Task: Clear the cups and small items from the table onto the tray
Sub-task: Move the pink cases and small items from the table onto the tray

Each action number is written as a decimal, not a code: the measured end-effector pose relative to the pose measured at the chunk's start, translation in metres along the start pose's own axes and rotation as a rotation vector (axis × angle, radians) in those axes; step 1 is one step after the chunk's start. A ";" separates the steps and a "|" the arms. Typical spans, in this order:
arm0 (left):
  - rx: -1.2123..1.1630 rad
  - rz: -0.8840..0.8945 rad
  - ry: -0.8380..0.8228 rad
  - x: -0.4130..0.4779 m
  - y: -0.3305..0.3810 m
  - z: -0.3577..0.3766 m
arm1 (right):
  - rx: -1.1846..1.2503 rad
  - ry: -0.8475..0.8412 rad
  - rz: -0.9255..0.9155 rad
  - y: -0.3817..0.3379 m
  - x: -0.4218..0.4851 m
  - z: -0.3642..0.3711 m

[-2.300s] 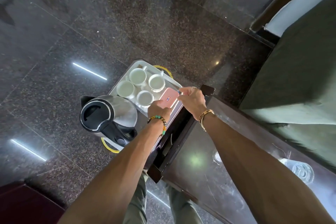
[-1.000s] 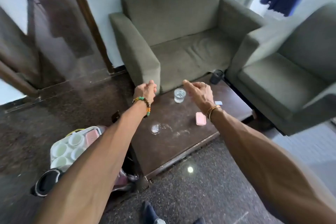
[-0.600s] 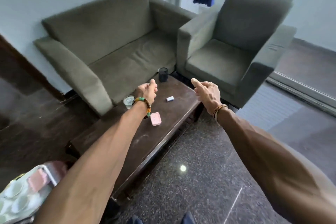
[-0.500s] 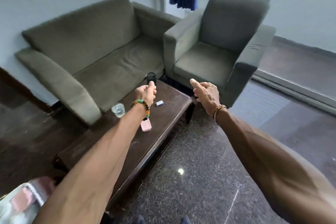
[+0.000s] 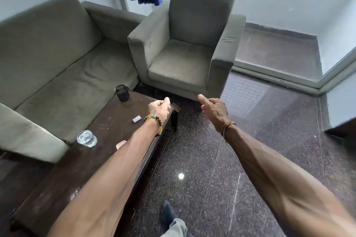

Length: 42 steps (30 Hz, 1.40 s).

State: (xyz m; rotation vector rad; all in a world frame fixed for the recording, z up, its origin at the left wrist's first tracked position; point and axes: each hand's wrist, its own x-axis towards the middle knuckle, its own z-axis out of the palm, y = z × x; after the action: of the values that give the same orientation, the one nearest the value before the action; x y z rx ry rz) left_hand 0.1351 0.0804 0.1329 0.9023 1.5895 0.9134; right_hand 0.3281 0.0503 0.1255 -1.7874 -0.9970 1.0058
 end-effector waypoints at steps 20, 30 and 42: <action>-0.040 -0.011 0.069 0.109 0.068 0.007 | 0.051 -0.093 -0.002 -0.060 0.129 0.035; -0.152 -0.055 0.232 0.147 0.080 0.013 | -0.010 -0.282 -0.040 -0.086 0.207 0.058; -0.274 -0.158 0.486 0.147 0.040 -0.067 | -0.198 -0.511 -0.115 -0.099 0.197 0.165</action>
State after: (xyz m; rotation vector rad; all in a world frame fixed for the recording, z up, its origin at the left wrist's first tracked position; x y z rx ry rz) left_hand 0.0480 0.2217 0.1203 0.3700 1.8501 1.2636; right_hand 0.2279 0.3066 0.1144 -1.6345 -1.5400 1.3649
